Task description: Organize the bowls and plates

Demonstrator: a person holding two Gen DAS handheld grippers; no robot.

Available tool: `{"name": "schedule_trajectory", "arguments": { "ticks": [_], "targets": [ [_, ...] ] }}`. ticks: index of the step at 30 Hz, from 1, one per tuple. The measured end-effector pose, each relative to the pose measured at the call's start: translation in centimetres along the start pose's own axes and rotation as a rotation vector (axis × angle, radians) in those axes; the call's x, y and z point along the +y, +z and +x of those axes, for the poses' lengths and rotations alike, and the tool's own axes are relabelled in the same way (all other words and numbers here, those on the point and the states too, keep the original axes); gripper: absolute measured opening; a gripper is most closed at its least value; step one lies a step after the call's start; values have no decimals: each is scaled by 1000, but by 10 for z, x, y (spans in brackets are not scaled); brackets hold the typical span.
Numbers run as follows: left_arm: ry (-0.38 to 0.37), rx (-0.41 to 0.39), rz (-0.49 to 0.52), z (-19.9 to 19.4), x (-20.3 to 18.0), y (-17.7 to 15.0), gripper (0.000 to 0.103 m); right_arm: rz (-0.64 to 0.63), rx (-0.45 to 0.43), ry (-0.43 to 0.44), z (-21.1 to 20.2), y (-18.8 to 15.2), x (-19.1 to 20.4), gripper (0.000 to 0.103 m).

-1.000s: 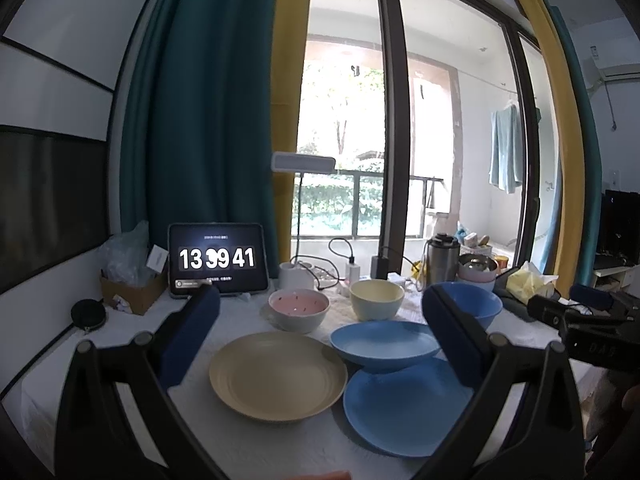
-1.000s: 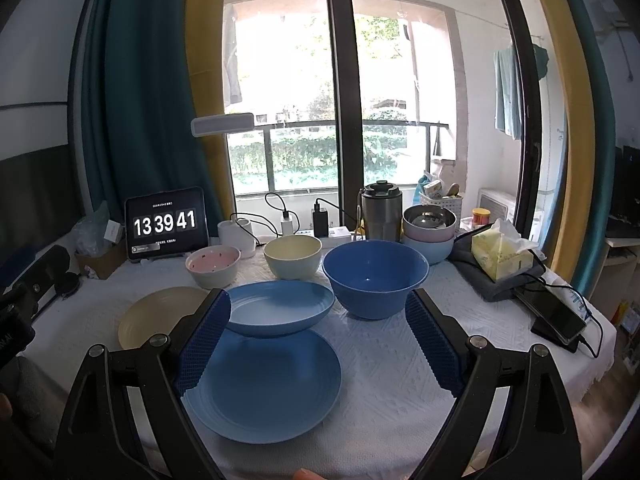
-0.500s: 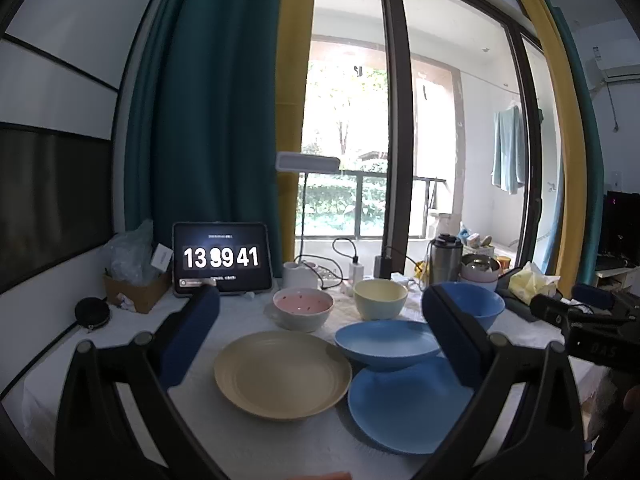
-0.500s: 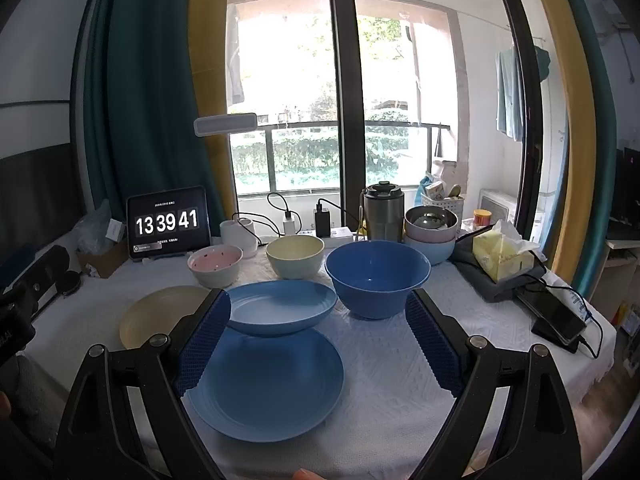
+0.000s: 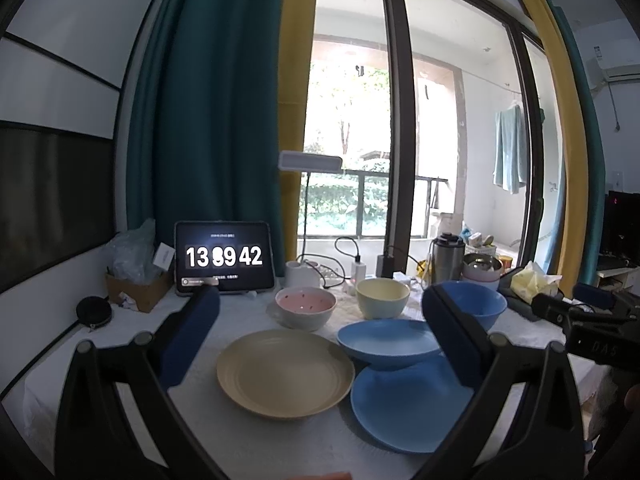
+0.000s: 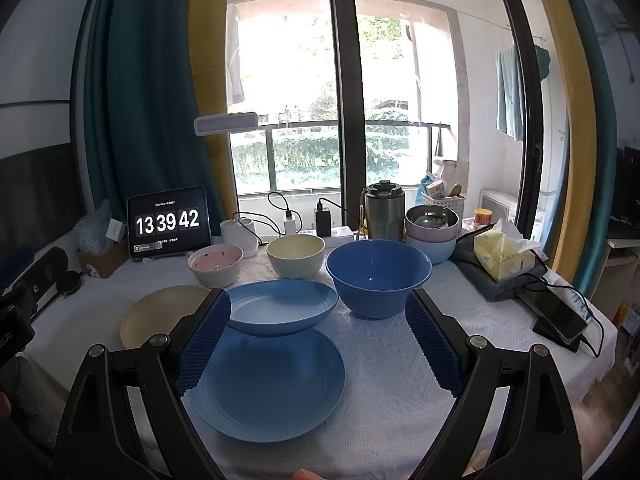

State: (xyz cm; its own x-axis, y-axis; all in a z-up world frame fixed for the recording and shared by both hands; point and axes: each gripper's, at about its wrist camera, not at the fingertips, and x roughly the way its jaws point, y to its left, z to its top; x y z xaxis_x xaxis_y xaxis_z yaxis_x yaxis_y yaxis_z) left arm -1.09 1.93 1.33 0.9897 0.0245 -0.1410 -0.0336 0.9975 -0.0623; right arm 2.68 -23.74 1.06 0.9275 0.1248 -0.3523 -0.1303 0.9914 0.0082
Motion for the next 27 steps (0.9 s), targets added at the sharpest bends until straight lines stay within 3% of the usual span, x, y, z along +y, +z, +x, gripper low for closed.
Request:
{"name": "schedule_trajectory", "arguments": {
  "ticks": [27],
  "targets": [
    [12,9,3,4,3,-8,102,4,15,5,4,-6,3,92]
  ]
}}
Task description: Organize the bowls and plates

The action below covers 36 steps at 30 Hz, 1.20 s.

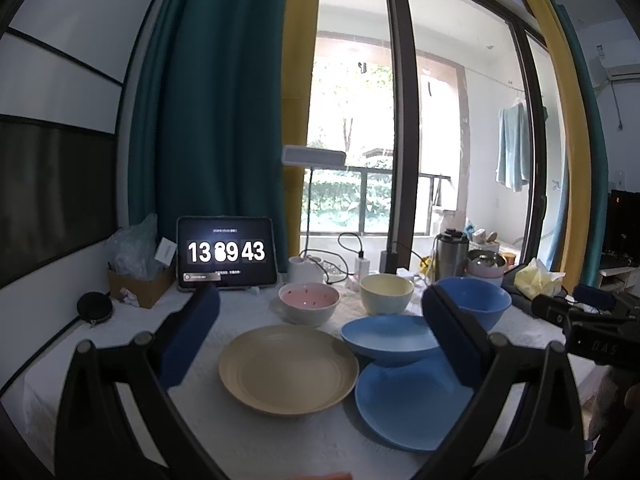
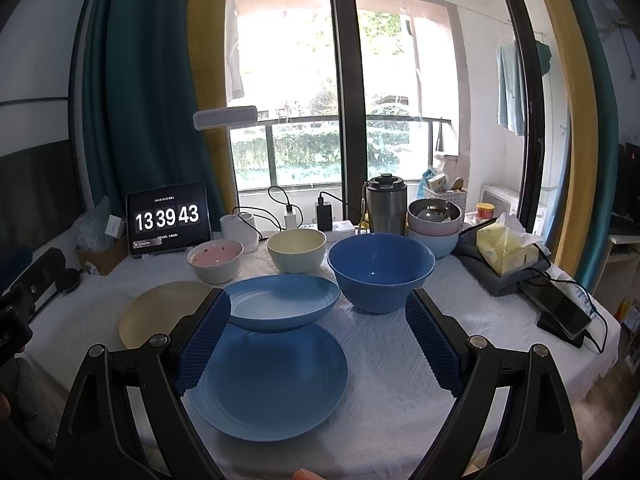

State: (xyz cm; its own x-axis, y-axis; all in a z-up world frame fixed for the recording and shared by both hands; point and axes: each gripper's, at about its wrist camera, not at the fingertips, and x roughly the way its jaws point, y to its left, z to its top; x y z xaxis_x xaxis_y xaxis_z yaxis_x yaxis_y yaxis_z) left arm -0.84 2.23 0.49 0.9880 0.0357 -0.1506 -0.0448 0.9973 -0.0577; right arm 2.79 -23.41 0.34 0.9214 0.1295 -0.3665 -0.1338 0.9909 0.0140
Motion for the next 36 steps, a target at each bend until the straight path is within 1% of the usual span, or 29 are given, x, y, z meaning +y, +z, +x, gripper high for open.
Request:
{"name": "schedule_trajectory", "arguments": {
  "ticks": [4,9,16,20,26,32,34,35,36],
  "targets": [
    [0,19,13,10,-5,-4,102,0,17,3,10,0,-2,92],
    [-1,72,6,30,-7,-7,102,0,37,7,24,-1,-4,92],
    [-11,150,26,64,-17,-16,102,9,86,19,54,-3,-8,91],
    [-11,192,33,82,-20,-20,102,20,120,21,72,-5,-11,88],
    [-10,254,32,110,-23,-25,102,37,182,47,101,-5,-14,82],
    [-22,313,32,137,-29,-31,101,52,215,70,127,-2,-19,79],
    [-27,330,30,146,-31,-32,101,60,230,78,136,-2,-21,76],
    [-30,338,30,151,-31,-33,101,63,240,82,140,-2,-21,70],
    [-32,346,30,155,-33,-34,101,64,246,84,143,-2,-22,67]
  ]
}}
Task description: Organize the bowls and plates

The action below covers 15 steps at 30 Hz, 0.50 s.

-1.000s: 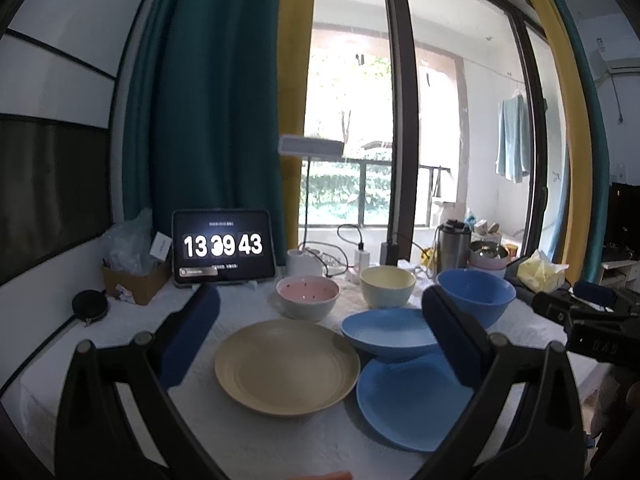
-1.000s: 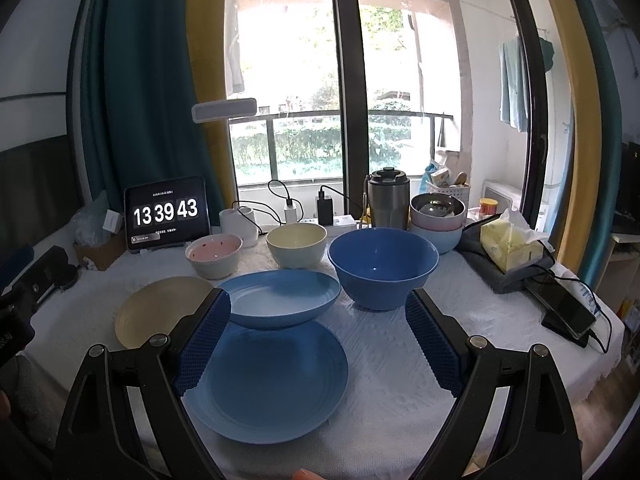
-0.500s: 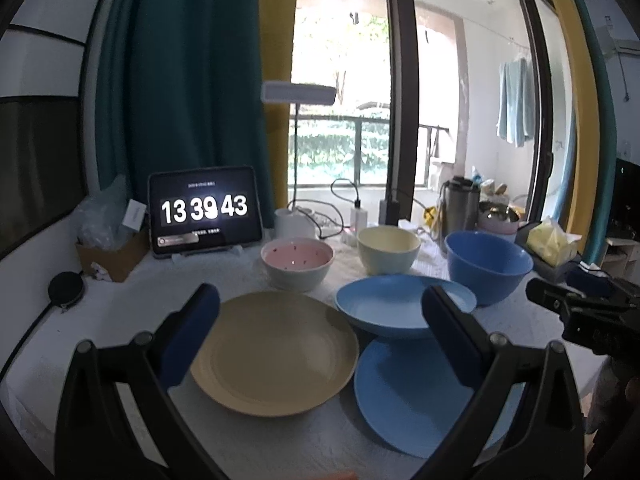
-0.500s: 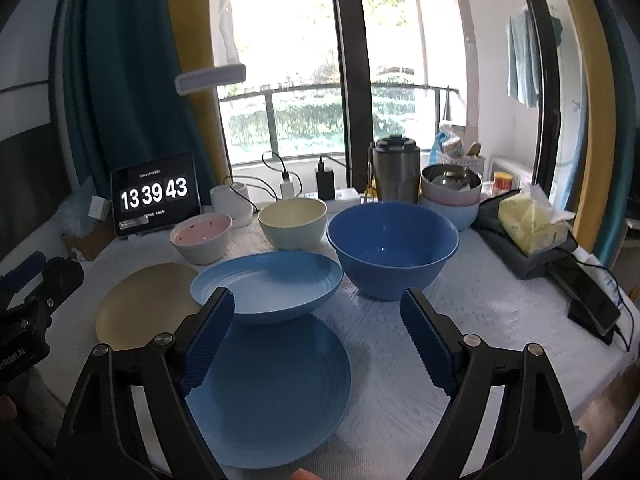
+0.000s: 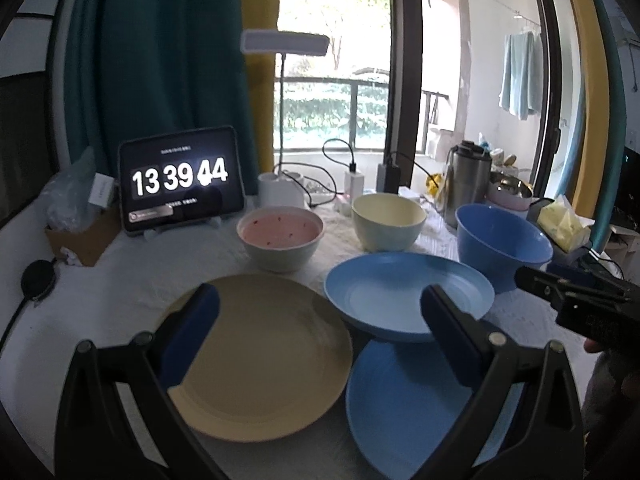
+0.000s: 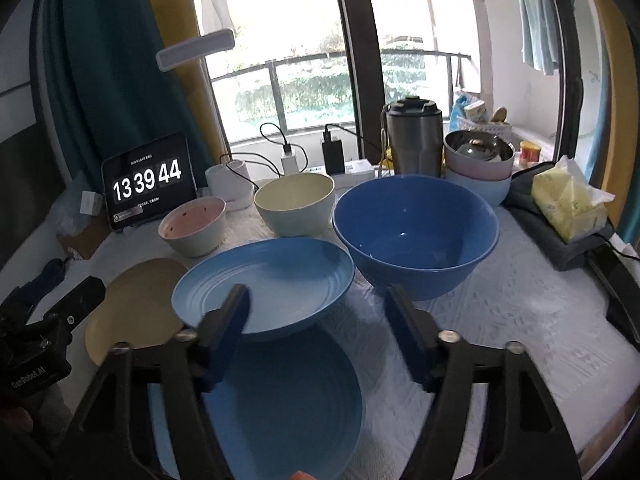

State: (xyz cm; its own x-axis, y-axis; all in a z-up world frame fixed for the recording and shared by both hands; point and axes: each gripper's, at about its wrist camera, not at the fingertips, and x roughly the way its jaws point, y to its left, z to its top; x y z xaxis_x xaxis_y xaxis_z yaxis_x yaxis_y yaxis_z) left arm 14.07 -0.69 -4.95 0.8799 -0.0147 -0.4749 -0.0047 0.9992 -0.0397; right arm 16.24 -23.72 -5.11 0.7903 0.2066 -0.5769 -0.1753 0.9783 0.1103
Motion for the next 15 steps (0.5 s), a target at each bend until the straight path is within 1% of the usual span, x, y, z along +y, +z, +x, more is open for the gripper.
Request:
{"name": "schedule_trajectory", "arguments": {
  "ticks": [7,9,11,13,14,15],
  "targets": [
    [-28,74,-15,31,-4,3,101,19,62,26,30,5,-6,63],
    [-31,93,-16,38,-6,3,98,33,83,32,37,5,-9,55],
    [-36,123,-16,47,-7,2,87,47,105,33,44,5,-11,53],
    [-50,160,-29,56,-8,1,82,58,123,32,50,5,-14,52],
    [-55,178,-37,60,-8,0,76,62,128,34,51,5,-15,50],
    [-57,195,-43,64,-8,-1,73,67,134,35,53,5,-16,47]
  ]
}}
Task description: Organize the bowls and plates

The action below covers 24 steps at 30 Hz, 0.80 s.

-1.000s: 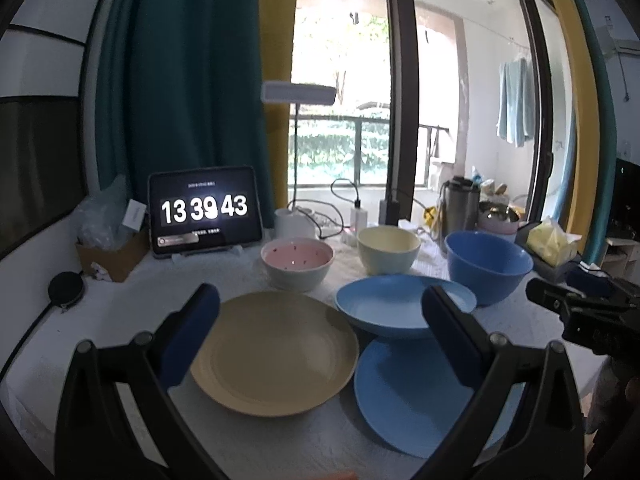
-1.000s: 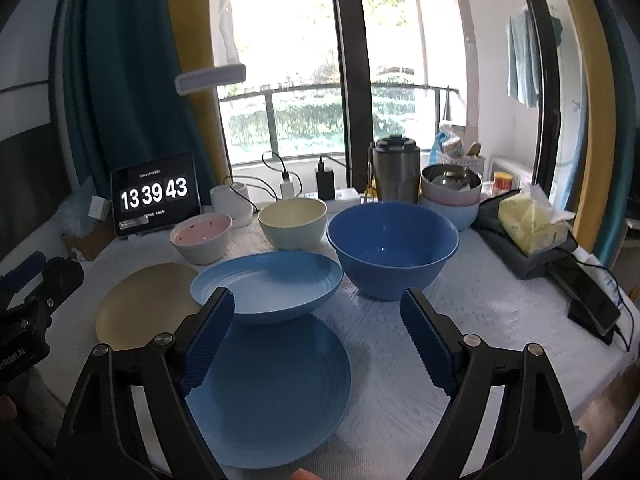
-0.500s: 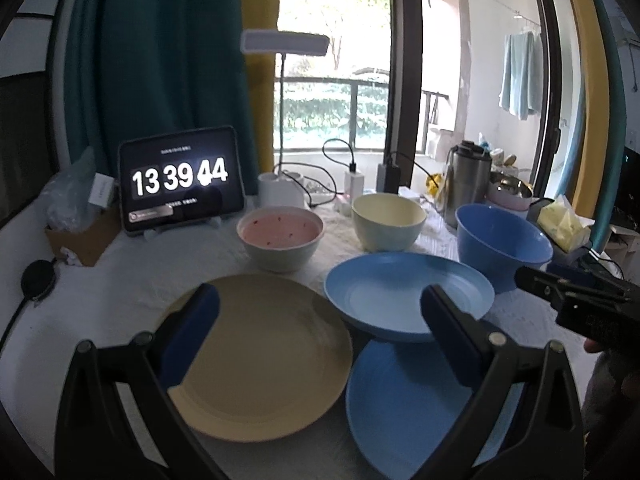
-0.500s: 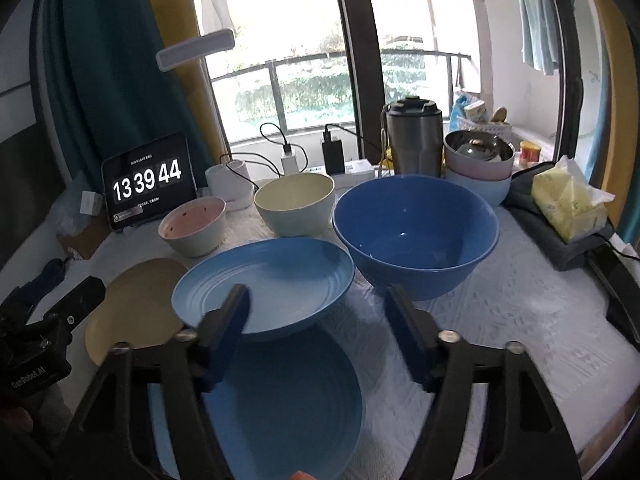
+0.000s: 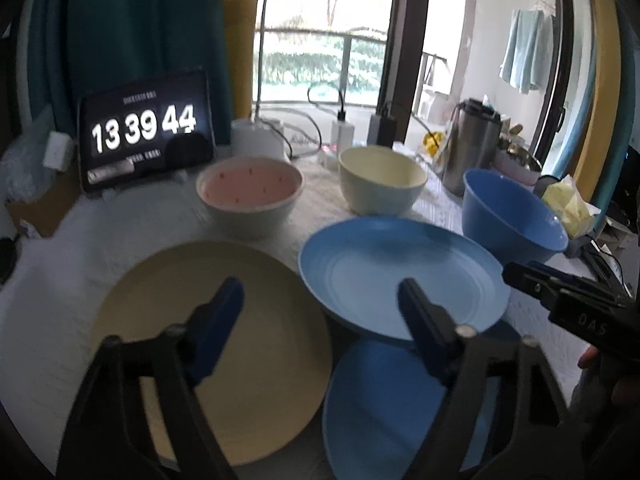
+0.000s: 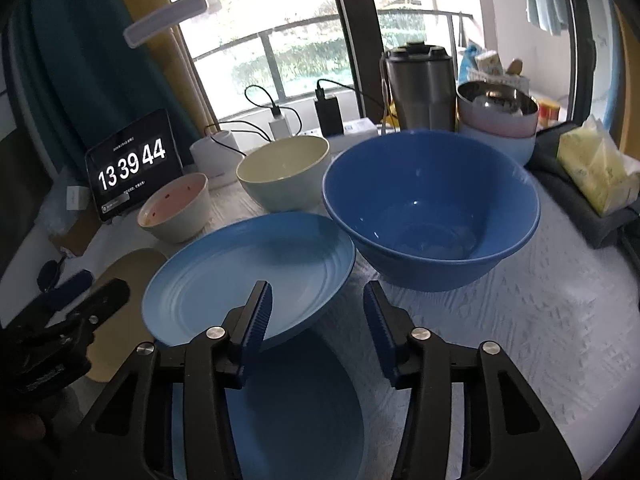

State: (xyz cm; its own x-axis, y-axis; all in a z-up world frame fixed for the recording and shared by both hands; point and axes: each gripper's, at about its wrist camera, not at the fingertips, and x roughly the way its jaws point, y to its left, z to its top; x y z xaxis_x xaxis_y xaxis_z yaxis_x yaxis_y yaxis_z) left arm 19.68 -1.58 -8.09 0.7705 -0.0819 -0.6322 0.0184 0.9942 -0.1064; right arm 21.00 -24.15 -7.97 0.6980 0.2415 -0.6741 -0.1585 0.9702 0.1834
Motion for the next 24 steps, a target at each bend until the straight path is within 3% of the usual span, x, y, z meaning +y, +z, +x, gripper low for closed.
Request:
{"name": "schedule_trajectory", "arguments": {
  "ticks": [9,14,24],
  "targets": [
    [-47,103,-18,25,-4,-4,59,23,64,29,15,-1,-1,39],
    [-85,111,-12,27,-9,-5,47,23,85,32,19,-1,3,39],
    [-83,104,4,18,-13,-10,42,6,72,0,12,-5,8,32]
  ]
}}
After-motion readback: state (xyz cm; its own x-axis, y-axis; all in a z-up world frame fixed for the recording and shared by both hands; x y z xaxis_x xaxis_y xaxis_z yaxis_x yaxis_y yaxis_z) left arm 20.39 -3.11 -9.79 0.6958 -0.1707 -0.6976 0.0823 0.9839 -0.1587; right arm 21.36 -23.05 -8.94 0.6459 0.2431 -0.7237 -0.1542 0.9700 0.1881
